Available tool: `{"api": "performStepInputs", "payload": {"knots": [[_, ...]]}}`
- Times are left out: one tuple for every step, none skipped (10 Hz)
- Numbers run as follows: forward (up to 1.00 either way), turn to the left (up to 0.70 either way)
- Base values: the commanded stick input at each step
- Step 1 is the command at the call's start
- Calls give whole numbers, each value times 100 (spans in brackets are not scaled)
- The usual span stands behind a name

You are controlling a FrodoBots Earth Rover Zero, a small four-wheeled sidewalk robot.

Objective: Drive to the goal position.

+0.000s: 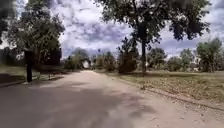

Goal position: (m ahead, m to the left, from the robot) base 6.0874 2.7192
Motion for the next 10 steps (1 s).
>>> {"api": "performStepInputs", "payload": {"knots": [[85,0],[85,31],[85,34],[85,21],[85,7],[85,0],[85,0],[85,0],[85,0],[85,0]]}}
